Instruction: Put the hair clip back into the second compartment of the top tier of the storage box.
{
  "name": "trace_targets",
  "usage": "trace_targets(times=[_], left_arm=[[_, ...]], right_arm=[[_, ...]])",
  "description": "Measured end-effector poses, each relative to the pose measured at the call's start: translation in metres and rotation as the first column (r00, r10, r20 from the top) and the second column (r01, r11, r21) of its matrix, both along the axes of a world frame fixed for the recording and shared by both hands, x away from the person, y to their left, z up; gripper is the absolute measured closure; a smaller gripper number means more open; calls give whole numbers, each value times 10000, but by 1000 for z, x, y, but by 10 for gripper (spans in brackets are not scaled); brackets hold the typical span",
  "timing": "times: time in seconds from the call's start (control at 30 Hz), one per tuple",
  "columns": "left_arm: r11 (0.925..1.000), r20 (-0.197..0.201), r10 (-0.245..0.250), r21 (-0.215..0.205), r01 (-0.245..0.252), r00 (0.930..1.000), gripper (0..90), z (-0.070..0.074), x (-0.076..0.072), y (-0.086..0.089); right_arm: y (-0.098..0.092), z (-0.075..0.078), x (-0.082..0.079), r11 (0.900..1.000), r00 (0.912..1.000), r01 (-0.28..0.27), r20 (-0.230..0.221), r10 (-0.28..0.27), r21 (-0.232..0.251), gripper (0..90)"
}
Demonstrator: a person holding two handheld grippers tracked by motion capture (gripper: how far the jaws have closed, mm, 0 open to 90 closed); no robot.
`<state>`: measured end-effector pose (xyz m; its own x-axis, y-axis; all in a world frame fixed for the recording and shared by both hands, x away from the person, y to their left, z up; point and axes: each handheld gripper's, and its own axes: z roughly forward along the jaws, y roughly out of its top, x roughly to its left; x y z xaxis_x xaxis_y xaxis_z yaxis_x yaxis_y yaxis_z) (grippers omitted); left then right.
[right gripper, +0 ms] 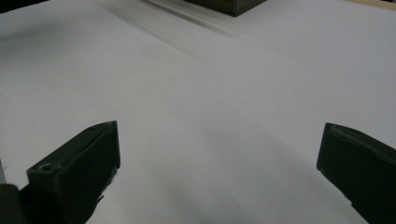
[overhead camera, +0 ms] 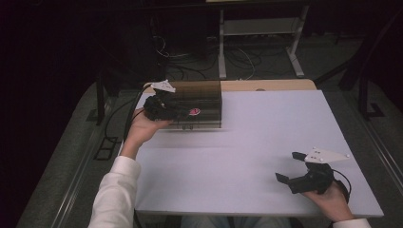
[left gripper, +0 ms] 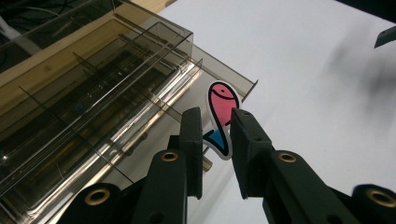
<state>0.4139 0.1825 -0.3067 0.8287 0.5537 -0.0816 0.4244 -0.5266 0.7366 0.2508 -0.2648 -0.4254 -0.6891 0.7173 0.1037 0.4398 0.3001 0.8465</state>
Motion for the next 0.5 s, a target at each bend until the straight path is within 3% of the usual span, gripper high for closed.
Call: trace_targets(times=[0.5], left_arm=[[9989, -157, 381, 288, -376, 9992, 745, -10, 14, -1]], right_arm=[[-1, 0, 0, 10000, 10000, 4, -3, -4, 1, 0]])
